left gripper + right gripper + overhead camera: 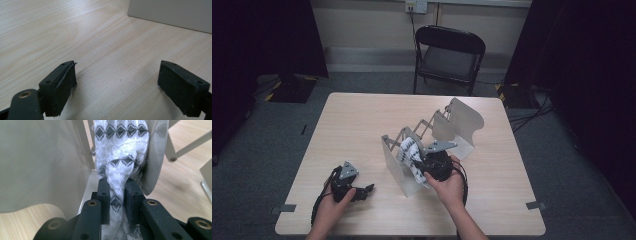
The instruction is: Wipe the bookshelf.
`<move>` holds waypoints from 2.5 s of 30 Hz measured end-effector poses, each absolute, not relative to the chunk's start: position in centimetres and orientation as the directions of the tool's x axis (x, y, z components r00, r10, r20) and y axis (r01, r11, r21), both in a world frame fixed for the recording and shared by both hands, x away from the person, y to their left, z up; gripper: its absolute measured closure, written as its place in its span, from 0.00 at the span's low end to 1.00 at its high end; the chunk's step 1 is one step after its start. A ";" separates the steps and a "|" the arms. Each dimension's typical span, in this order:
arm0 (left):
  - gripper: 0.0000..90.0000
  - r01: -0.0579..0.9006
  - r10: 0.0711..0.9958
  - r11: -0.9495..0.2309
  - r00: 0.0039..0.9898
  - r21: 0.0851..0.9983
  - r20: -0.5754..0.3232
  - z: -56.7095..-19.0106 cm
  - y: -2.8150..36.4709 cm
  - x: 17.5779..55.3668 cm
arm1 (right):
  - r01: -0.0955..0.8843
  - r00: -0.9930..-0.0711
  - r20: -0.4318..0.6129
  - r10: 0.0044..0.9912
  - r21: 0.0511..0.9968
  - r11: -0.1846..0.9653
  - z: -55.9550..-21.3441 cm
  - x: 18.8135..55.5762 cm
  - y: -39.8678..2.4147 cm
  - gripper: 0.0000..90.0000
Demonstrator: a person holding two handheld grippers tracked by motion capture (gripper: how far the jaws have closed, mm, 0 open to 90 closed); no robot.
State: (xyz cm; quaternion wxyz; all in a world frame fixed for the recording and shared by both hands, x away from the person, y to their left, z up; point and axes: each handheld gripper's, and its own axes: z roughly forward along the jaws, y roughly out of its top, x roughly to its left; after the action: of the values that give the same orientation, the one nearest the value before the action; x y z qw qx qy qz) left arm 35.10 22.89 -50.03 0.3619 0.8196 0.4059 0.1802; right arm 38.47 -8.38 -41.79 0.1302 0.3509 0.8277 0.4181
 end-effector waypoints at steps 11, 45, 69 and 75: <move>0.16 0.536 0.797 -0.409 0.604 0.739 0.003 -50.0 22.9 35.1 | 0.506 -0.714 0.104 0.692 0.759 0.408 -44.4 38.2 -8.3 0.86; 0.16 0.538 0.799 -0.406 0.602 0.739 0.001 -50.0 22.8 35.0 | 0.422 -0.744 0.077 0.664 0.824 0.378 -39.9 35.8 -8.9 0.86; 0.16 0.539 0.800 -0.403 0.601 0.739 -0.002 -50.0 22.8 35.0 | 0.526 -0.699 0.113 0.706 0.751 0.400 -45.6 36.9 -9.7 0.86; 0.16 0.539 0.800 -0.403 0.600 0.739 -0.002 -50.0 22.8 35.0 | 0.544 -0.701 0.123 0.702 0.728 0.417 -46.7 36.7 -9.7 0.86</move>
State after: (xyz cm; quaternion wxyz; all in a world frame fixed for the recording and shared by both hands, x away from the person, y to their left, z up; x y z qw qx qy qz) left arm 34.98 22.82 -50.04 0.3619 0.8180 0.4093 0.1799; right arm 36.68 -9.70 -46.74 0.1010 0.3729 0.8355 0.3906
